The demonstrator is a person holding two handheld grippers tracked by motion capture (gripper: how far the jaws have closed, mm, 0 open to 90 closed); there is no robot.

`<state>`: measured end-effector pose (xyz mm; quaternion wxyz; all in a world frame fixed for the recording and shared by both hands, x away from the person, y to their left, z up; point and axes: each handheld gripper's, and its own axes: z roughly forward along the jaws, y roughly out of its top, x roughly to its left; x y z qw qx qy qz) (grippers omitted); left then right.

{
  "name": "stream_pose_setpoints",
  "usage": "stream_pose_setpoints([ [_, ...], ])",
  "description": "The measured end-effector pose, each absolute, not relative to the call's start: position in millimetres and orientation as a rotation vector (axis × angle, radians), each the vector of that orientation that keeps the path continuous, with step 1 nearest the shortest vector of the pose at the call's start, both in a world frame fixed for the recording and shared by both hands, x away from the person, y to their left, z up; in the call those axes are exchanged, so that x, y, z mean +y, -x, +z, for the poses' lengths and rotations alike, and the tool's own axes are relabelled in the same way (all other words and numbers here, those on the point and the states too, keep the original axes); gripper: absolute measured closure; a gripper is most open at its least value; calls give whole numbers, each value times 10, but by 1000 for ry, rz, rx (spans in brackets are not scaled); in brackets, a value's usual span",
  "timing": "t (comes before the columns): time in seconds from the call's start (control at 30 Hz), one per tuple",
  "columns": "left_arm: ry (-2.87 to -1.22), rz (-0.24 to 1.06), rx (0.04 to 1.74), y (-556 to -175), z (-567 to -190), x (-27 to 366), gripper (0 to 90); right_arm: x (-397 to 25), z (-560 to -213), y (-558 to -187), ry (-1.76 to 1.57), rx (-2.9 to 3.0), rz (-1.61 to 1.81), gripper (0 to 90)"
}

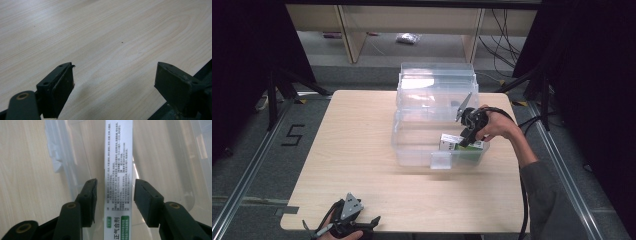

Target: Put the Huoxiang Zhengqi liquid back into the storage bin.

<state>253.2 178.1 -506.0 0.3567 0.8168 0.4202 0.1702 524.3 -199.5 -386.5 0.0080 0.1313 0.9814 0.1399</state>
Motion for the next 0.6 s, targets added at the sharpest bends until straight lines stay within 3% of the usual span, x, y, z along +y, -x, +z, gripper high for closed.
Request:
stream_pose_setpoints([
  [0.6,-2104,439,1084,-2535,-5065,1781,150,-2050,-3637,-5102,-569,2947,550,438],
])
